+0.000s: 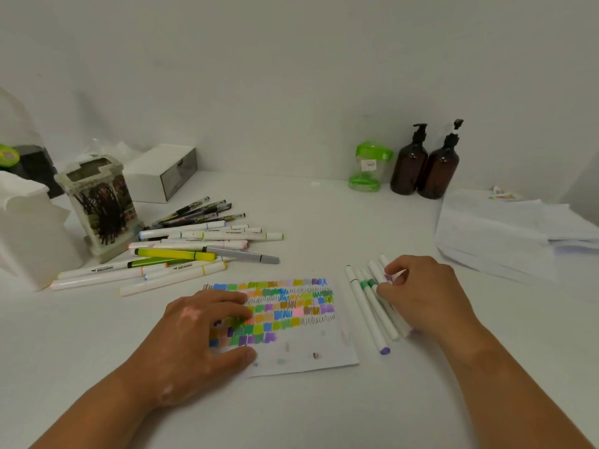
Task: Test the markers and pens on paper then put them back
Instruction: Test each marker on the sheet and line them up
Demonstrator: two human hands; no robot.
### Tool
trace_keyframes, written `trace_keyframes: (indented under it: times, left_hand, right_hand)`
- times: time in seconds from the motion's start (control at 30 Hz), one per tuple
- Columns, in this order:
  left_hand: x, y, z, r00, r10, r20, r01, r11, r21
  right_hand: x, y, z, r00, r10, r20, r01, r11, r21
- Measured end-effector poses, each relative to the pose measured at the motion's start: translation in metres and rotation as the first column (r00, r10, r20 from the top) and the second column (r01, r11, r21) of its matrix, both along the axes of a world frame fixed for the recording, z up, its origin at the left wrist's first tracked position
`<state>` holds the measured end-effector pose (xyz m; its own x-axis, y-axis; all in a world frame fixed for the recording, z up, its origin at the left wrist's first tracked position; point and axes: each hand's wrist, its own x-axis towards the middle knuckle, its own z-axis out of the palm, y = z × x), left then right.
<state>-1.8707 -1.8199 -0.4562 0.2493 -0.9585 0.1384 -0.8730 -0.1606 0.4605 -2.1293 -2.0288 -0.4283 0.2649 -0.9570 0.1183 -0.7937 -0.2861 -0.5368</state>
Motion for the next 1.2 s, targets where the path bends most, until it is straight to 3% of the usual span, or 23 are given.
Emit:
trace_keyframes:
  times: [0.1,0.23,0.33,0.4,0.53,0.7,0.93,1.0,1.1,1.2]
  left_hand:
    - [0.0,0.002,0.001,0.998,0.037,-0.054,-0.04,0.998,-0.051]
    - [0.008,0.0,-0.004,0.961,0.269,-0.057,-0.275,0.93,-0.246]
    - [0.022,-0.002,-0.005,0.852,0.523,-0.022,-0.507,0.814,-0.284]
    - [0.031,-0.003,-0.004,0.803,0.593,0.059,-0.561,0.786,-0.259]
    - [0.041,-0.006,-0.003,0.769,0.6,0.221,-0.567,0.799,-0.199]
    - [0.048,-0.009,-0.003,0.759,0.556,0.339,-0.538,0.829,-0.153]
    - [0.048,-0.017,0.008,0.818,0.467,0.337,-0.485,0.874,-0.034]
    - [0.042,-0.019,0.013,0.879,0.419,0.228,-0.423,0.906,-0.034]
    - [0.025,-0.024,0.023,0.939,0.337,-0.067,-0.342,0.936,-0.08]
    - [0.008,-0.027,0.031,0.825,0.207,-0.526,-0.31,0.944,-0.115]
  right_hand:
    - [0.007,0.01,0.001,0.996,0.069,0.065,-0.06,0.99,-0.127]
    - [0.033,0.043,-0.005,0.899,0.422,0.121,-0.395,0.898,-0.194]
    - [0.046,0.064,-0.011,0.785,0.619,0.023,-0.61,0.779,-0.143]
    - [0.05,0.069,-0.014,0.725,0.685,-0.066,-0.688,0.72,-0.089]
    - [0.048,0.069,-0.012,0.662,0.736,-0.142,-0.742,0.67,0.014]
    - [0.037,0.065,-0.004,0.657,0.736,-0.166,-0.728,0.676,0.117]
    - [0.039,0.071,0.002,0.646,0.76,-0.071,-0.757,0.65,0.061]
    - [0.041,0.074,0.001,0.656,0.753,-0.057,-0.752,0.658,0.039]
    - [0.042,0.074,-0.001,0.685,0.729,-0.012,-0.729,0.685,-0.006]
    - [0.044,0.074,-0.003,0.712,0.7,0.06,-0.699,0.714,-0.039]
